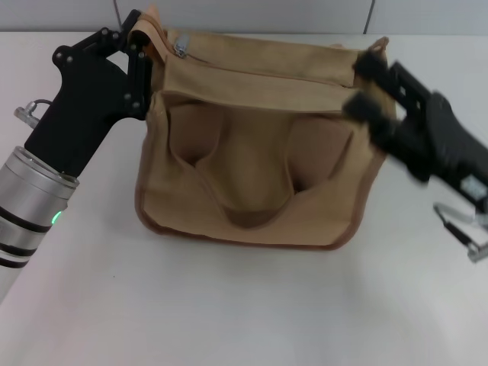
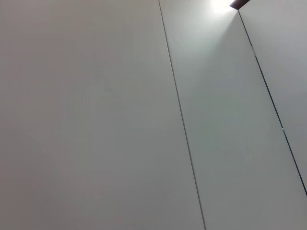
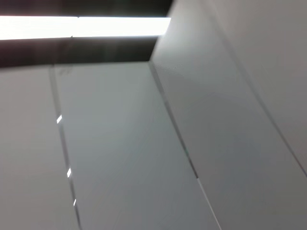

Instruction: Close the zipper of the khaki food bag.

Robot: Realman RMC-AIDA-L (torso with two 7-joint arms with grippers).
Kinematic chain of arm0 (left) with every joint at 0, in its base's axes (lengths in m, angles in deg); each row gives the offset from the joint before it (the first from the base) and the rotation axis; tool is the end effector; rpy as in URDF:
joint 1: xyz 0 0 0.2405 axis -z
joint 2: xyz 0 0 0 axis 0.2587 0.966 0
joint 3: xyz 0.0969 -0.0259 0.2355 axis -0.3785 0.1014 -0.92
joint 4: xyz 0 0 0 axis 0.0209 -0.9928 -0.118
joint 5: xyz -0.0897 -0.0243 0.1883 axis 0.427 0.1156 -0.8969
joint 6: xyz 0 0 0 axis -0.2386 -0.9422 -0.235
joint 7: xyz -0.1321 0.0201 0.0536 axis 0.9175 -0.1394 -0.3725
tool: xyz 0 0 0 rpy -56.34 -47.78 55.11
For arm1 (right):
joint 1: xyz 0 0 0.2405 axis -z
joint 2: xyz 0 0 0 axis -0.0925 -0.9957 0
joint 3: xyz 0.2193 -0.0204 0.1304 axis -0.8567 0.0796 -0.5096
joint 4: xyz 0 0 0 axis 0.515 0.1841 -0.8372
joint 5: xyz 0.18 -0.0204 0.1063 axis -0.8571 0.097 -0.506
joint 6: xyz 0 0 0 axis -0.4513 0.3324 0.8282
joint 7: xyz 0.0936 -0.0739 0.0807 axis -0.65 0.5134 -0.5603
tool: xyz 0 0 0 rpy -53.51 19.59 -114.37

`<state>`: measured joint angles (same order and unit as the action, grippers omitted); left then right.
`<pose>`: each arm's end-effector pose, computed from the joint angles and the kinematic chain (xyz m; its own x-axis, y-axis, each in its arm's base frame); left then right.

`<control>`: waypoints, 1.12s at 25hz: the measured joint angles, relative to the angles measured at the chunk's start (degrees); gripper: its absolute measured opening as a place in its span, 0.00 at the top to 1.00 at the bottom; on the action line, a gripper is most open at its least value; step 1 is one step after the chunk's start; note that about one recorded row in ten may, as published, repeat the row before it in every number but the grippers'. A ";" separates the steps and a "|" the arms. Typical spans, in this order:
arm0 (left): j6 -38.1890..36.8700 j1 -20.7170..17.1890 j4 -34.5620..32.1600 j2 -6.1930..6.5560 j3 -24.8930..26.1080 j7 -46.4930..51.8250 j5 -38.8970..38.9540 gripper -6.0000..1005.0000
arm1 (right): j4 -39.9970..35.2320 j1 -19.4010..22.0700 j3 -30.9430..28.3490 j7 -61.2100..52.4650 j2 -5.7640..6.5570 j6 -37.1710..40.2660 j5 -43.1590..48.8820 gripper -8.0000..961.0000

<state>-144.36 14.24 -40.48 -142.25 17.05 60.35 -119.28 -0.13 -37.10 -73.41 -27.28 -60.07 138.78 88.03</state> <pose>-0.2420 0.2937 -0.0204 0.5308 -0.4403 0.7241 0.4765 -0.5516 -0.6847 0.2146 0.2671 -0.0247 0.2077 -0.1042 -0.9726 -0.3911 -0.9202 0.0150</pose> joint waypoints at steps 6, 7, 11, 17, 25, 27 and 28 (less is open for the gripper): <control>0.11 0.04 0.36 0.00 0.15 0.02 -0.01 0.95 | -4.25 -6.93 -2.96 -34.56 0.23 -1.61 -0.78 0.19; 0.21 0.04 0.37 0.00 0.17 0.02 -0.01 0.95 | -5.92 -8.33 -2.94 -42.89 0.28 -2.03 -1.01 0.19; 0.32 0.17 0.41 0.00 0.17 -0.03 0.00 0.95 | -8.77 -12.14 -2.47 -72.89 0.38 -7.41 -1.23 0.19; 0.44 0.67 0.44 0.00 0.15 -0.13 0.14 0.95 | -2.93 -13.45 -2.50 -92.24 0.00 -15.09 -1.17 0.19; 0.70 1.30 0.50 0.00 0.12 -0.30 0.06 0.95 | 0.23 -16.59 -2.17 -91.53 -0.15 -19.60 -0.65 0.19; 0.70 1.34 0.51 0.00 0.12 -0.40 0.04 0.95 | 0.91 -16.66 -1.66 -91.22 -0.20 -21.78 -0.63 0.19; 0.70 1.35 0.51 0.00 0.12 -0.46 0.02 0.95 | 1.48 -16.68 -0.84 -90.93 -0.26 -23.59 -0.62 0.19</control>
<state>-143.66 15.59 -39.97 -142.25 17.17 59.89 -119.27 1.35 -53.79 -74.25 -118.20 -60.34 115.19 87.41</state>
